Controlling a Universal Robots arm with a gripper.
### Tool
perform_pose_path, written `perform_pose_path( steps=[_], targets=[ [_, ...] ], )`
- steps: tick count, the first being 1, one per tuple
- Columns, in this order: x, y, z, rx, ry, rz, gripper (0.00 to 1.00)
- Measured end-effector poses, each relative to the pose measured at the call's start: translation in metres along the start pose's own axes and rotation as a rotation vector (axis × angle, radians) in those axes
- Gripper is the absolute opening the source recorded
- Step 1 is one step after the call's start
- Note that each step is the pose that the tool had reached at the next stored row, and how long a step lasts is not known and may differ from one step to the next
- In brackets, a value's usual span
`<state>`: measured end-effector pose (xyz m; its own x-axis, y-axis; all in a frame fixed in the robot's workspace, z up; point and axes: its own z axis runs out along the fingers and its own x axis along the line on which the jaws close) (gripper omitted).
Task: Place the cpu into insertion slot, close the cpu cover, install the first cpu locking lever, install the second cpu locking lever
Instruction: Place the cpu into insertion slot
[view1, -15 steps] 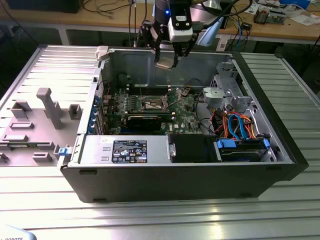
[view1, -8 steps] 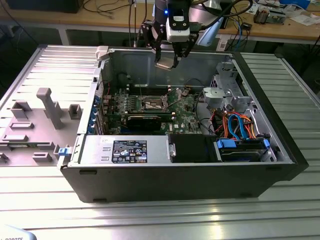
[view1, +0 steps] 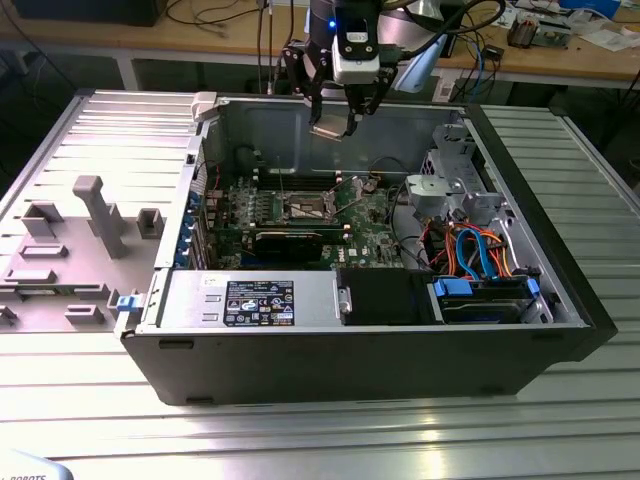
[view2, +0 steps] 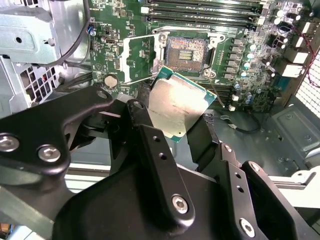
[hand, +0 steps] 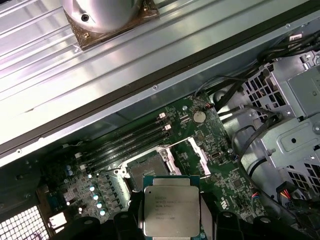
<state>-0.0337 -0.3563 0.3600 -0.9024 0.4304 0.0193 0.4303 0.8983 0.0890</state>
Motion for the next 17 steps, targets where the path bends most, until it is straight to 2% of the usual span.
perform_pose_path(
  steps=[3,5,6,8,17],
  targets=[
    [0.0000,0.0000,0.0004,-0.0005,-0.0016,0.019,0.54],
    [0.0000,-0.0001,0.0008,-0.0008,-0.0045,0.050,0.54],
    [0.0000,-0.0001,0.0014,-0.0013,-0.0070,0.077,0.54],
    [0.0000,-0.0002,0.0016,-0.0013,-0.0089,0.098,0.54],
    [0.0002,-0.0002,0.0016,-0.0015,-0.0092,0.101,0.54]
  ],
)
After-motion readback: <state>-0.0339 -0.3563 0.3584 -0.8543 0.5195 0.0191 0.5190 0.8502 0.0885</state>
